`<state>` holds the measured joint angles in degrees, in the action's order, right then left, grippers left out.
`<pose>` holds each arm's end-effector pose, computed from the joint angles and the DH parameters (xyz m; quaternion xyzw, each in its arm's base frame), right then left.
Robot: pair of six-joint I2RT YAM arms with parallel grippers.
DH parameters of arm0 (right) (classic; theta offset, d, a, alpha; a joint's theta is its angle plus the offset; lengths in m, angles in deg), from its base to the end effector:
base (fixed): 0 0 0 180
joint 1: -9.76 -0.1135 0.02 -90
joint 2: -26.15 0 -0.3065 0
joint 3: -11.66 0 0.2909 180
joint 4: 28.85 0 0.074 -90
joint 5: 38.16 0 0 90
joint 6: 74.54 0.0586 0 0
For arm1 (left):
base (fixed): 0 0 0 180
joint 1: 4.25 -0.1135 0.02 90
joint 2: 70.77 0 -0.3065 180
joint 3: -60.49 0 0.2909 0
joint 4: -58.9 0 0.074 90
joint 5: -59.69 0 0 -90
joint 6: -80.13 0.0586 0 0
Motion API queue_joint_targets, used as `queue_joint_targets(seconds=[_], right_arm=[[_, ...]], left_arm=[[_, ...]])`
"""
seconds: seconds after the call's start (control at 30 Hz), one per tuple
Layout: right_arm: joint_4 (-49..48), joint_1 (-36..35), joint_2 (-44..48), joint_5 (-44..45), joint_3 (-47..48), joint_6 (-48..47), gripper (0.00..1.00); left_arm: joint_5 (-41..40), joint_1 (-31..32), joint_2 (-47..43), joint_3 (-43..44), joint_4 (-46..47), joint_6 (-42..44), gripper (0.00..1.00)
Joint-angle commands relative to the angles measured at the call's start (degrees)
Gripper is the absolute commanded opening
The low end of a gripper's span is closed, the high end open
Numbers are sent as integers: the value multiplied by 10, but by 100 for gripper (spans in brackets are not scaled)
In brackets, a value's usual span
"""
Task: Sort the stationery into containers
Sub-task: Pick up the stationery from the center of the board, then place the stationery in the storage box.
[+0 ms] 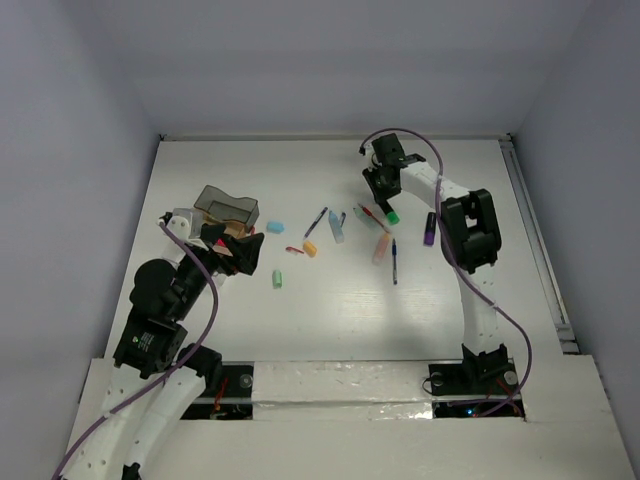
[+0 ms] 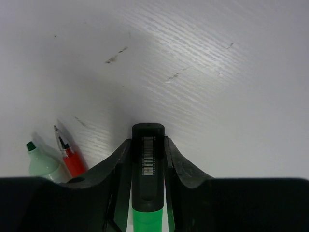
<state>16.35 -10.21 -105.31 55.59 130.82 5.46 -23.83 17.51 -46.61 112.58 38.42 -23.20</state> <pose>0.5449 0.1939 0.1695 -0.2393 0.9293 -0.0070 0.2814 0.1169 -0.0538 0.3923 0.0908 0.6537 -0.2617 0.7042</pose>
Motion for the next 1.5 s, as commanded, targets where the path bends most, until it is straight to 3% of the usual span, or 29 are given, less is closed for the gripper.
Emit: queue_joint_targets(seconds=[0.0,0.13,0.23,0.33,0.43,0.5,0.67,0.8,0.93,1.17,1.47], right_arm=[[-55,1,30,62,-28,-25,8],[-113,1,87,98,-46,-49,5],[-148,-5,145,64,-50,-35,4],[-196,-32,207,12,-81,10,5],[-278,-95,246,-132,-128,84,5],[-359,-129,248,-168,-143,143,4],[-536,-220,176,-278,-117,257,4],[-597,-277,88,-295,-29,307,4],[-583,-306,2,-302,93,309,4],[-522,-333,-119,-289,227,266,4],[-489,-333,-197,-261,317,255,5]], left_arm=[[-4,2,-3,2,17,6,99],[-6,-3,0,2,17,5,99],[-6,-3,2,3,20,4,99],[-11,-8,-5,7,20,2,98],[-18,-14,-36,8,40,-1,99],[-24,-14,-53,9,51,-6,99],[-41,-14,-90,33,102,0,99],[-53,-14,-108,10,125,2,99],[-54,-22,-130,-9,102,3,99],[-51,-22,-130,-12,107,3,99],[-51,-22,-132,-12,107,4,99]])
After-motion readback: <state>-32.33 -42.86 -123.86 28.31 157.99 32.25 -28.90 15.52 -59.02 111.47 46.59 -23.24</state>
